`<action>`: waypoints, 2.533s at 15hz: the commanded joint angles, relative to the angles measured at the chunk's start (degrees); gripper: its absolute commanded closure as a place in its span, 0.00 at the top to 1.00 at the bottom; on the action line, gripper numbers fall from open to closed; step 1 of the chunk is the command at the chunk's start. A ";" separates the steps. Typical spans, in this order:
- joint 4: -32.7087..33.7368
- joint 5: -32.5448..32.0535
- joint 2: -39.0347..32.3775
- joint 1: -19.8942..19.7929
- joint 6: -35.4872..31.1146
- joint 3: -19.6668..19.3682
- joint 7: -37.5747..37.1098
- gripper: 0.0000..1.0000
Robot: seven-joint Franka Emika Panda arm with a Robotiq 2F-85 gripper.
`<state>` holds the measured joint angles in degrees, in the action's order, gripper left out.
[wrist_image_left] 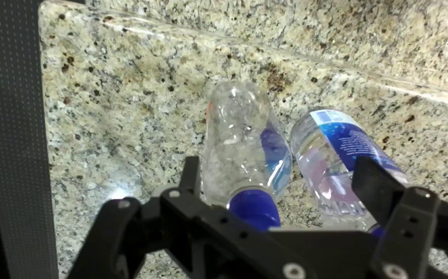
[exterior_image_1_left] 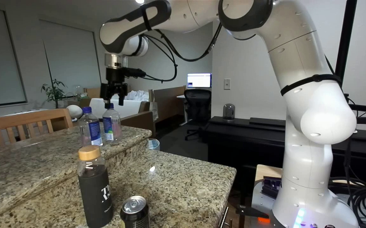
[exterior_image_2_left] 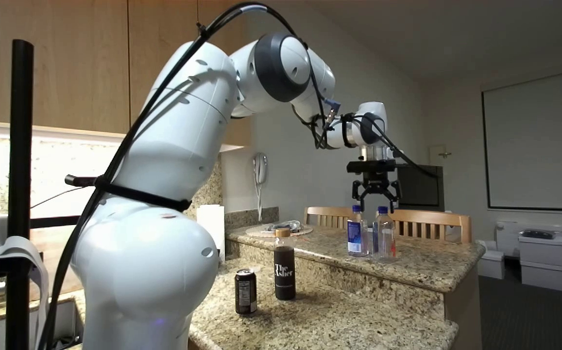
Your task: Remove the two empty bottles from the top of the upper counter
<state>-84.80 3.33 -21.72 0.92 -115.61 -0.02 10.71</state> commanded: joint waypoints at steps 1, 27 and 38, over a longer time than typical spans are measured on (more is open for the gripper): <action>3.60 0.43 -3.14 -1.11 0.07 1.09 0.70 1.00; 5.49 -2.60 -2.69 -0.43 1.18 1.15 0.21 0.15; -5.32 -2.51 9.17 -2.08 4.37 0.15 1.15 0.15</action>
<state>-82.16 1.66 -19.70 -0.35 -111.87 0.05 10.79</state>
